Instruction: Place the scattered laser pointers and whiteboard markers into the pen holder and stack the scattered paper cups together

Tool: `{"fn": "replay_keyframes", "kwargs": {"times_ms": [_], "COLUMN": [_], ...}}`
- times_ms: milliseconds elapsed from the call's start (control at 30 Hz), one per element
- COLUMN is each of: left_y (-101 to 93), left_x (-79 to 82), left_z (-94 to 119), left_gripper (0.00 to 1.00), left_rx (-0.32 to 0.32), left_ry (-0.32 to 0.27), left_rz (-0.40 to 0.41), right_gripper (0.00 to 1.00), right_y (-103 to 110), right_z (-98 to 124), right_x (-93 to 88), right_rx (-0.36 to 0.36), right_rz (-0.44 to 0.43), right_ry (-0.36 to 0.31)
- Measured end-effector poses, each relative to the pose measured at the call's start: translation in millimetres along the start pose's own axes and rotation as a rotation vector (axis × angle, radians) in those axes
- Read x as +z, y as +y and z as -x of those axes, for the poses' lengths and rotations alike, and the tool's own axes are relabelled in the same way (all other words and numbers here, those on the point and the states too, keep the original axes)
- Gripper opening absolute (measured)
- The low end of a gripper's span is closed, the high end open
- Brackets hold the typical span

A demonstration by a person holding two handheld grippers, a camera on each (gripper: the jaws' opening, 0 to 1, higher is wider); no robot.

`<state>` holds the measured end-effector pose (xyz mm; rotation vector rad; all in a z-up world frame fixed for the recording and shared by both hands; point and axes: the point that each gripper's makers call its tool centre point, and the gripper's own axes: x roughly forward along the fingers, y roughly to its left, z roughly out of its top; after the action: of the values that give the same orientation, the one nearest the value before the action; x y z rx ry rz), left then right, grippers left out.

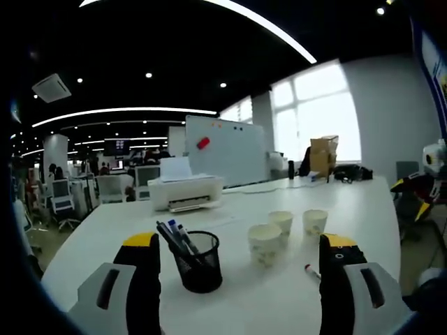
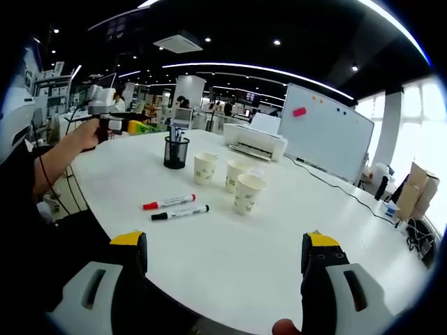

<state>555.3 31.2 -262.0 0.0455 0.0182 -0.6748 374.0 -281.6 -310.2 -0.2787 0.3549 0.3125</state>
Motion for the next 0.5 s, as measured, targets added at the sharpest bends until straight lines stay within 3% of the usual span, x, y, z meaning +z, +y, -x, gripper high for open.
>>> {"fn": "replay_keyframes", "kwargs": {"times_ms": [500], "left_y": [-30.4], "left_x": [-5.6], "left_z": [14.5], "left_gripper": [0.97], "left_rx": [-0.061], "left_ry": [0.03], "left_rz": [0.002], "right_gripper": [0.86], "right_y": [-1.4], "right_z": [0.4], "right_x": [3.0], "right_rx": [0.003], "right_rz": [0.01], "right_ry": [-0.001]}}
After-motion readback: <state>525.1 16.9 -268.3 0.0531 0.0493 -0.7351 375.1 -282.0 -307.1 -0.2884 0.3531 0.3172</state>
